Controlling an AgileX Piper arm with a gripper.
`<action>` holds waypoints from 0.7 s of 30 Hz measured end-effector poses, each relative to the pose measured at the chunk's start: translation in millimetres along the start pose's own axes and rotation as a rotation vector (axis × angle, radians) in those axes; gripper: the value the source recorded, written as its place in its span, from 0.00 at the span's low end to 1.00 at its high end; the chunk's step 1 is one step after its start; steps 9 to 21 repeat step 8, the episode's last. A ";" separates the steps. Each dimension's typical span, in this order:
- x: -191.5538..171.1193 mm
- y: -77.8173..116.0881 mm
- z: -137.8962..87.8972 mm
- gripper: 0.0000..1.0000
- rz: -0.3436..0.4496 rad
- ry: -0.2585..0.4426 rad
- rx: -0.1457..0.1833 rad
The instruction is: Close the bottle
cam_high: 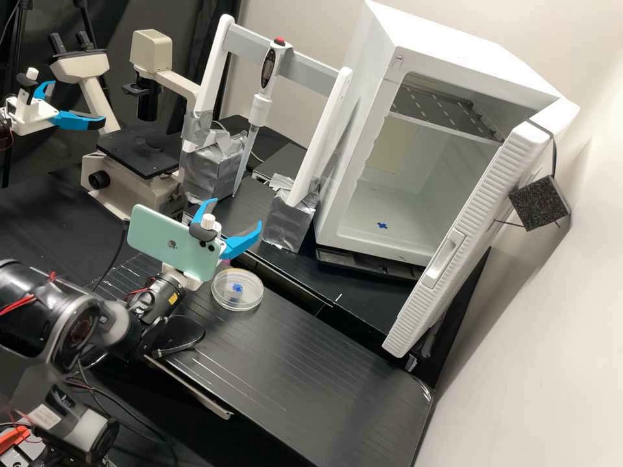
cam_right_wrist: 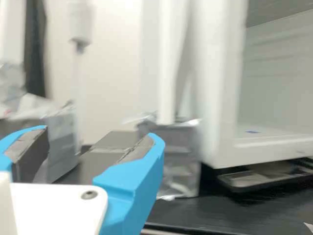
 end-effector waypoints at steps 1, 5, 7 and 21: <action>-0.8 2.8 1.2 1.00 0.019 -0.012 0.007; -1.8 9.1 7.5 1.00 0.053 -0.042 0.072; -1.7 11.8 10.6 1.00 0.069 -0.055 0.114; -1.6 12.4 11.8 1.00 0.073 -0.060 0.121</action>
